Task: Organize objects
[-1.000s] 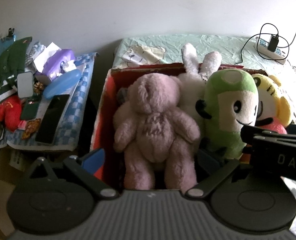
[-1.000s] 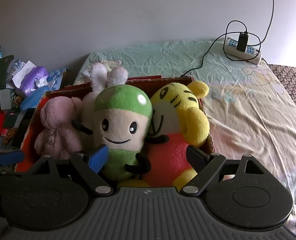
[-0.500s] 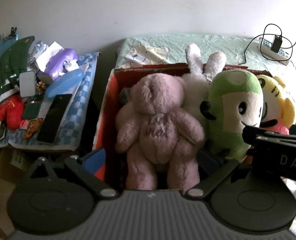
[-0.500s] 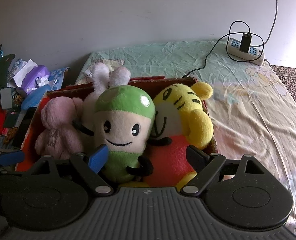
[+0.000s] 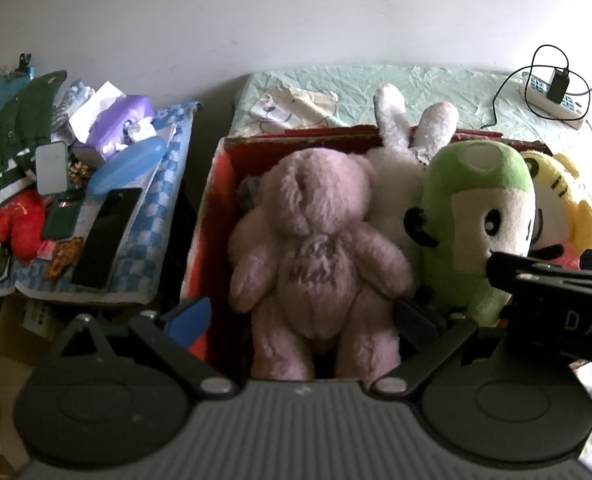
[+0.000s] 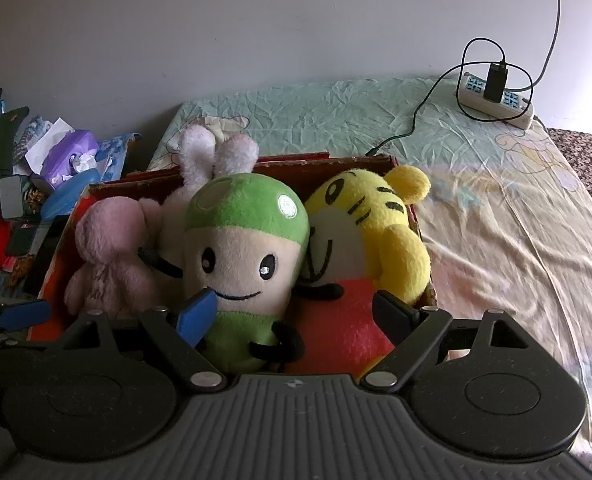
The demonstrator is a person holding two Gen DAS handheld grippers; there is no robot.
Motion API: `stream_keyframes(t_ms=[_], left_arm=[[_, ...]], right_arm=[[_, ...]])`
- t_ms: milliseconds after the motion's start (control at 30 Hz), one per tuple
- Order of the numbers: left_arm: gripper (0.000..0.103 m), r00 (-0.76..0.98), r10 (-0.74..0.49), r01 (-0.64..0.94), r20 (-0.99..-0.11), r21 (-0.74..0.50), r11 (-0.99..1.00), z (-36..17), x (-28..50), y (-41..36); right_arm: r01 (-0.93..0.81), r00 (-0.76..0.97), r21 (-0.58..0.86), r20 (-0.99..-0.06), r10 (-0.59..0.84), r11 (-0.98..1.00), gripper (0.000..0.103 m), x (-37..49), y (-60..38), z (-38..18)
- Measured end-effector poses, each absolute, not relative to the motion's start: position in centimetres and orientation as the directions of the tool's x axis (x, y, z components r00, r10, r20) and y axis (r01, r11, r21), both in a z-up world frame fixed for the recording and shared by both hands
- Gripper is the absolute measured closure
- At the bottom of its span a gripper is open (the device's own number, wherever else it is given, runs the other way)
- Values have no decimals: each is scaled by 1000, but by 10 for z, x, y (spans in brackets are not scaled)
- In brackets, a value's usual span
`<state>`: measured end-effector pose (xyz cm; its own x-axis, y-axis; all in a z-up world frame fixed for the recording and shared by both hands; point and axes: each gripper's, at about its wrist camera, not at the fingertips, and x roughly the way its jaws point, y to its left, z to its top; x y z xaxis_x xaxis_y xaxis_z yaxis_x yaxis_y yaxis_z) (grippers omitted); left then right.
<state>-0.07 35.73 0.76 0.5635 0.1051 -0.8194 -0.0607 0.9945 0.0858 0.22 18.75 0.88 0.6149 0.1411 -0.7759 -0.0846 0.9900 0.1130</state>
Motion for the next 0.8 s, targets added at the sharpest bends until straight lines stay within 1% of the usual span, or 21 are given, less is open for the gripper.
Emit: stream_keyframes(t_ms=[300,800], left_arm=[[5,574,117,-53,-810,106,993,9,5,354],[5,574,115,-53,-811,103,993,9,7,354]], right_arm=[[-82,624,125,-767,149,989,15,5,185,11],[-83,629,116,-764,142,990,15,4,185,12]])
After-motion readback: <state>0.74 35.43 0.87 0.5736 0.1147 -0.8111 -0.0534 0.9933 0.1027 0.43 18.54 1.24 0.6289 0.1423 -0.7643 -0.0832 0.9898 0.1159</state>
